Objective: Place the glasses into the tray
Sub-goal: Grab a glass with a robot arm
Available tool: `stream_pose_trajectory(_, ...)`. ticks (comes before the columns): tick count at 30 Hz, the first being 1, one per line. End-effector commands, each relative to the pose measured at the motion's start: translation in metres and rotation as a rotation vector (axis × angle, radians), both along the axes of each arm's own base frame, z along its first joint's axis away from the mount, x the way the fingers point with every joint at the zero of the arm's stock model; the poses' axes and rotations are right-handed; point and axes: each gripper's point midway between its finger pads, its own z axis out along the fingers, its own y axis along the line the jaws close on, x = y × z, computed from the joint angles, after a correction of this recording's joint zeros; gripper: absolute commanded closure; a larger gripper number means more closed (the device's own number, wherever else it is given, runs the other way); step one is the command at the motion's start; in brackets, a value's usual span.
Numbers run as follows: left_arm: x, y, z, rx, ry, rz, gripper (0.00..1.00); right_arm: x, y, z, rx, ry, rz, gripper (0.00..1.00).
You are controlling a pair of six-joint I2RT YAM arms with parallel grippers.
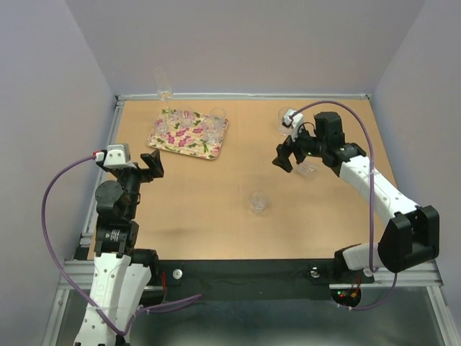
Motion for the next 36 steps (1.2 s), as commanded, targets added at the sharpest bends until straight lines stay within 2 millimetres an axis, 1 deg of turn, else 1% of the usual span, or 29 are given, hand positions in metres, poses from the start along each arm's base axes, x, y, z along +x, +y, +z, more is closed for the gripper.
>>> stream_pose_trajectory(1, 0.003, -0.007, 0.008, 0.018, -0.046, -0.044, 0.02, -0.005, -0.001, 0.013, 0.004, -0.083, 0.038, 0.01)
stream_pose_trajectory(4, 0.004, -0.012, 0.006, 0.020, -0.040, -0.070, 0.02, -0.004, -0.012, 0.003, -0.006, -0.070, 0.008, 0.01)
stream_pose_trajectory(6, 0.004, -0.015, 0.006, 0.021, -0.037, -0.086, 0.02, -0.004, -0.018, 0.001, 0.001, -0.067, -0.002, 0.01)
stream_pose_trajectory(7, 0.004, -0.016, 0.006, 0.023, -0.038, -0.091, 0.02, -0.006, -0.021, -0.003, 0.001, -0.058, -0.006, 0.01)
stream_pose_trajectory(9, 0.004, -0.020, 0.005, 0.027, -0.037, -0.115, 0.02, -0.007, -0.024, -0.004, 0.009, -0.057, -0.005, 0.01)
stream_pose_trajectory(10, 0.005, -0.022, 0.006, 0.026, -0.040, -0.123, 0.02, -0.007, -0.028, -0.008, 0.010, -0.049, -0.015, 0.01)
stream_pose_trajectory(12, 0.005, -0.029, 0.003, 0.031, -0.034, -0.167, 0.02, -0.008, -0.032, -0.009, 0.019, -0.046, -0.014, 0.01)
stream_pose_trajectory(18, 0.004, -0.055, 0.000, 0.037, -0.022, -0.314, 0.02, -0.013, -0.032, -0.014, 0.031, -0.031, 0.003, 0.01)
stream_pose_trajectory(20, 0.003, -0.063, -0.002, 0.038, -0.015, -0.364, 0.02, -0.014, -0.031, -0.013, 0.036, -0.032, 0.008, 0.01)
stream_pose_trajectory(26, -0.001, -0.080, -0.002, 0.032, -0.020, -0.464, 0.02, -0.017, -0.030, -0.009, 0.049, -0.039, 0.019, 0.01)
stream_pose_trajectory(34, -0.012, -0.117, -0.008, -0.010, 0.012, -0.660, 0.02, -0.018, -0.030, -0.004, 0.058, -0.047, 0.020, 0.01)
stream_pose_trajectory(36, -0.013, -0.123, -0.011, -0.034, 0.033, -0.687, 0.02, -0.019, -0.030, -0.003, 0.059, -0.051, 0.020, 0.01)
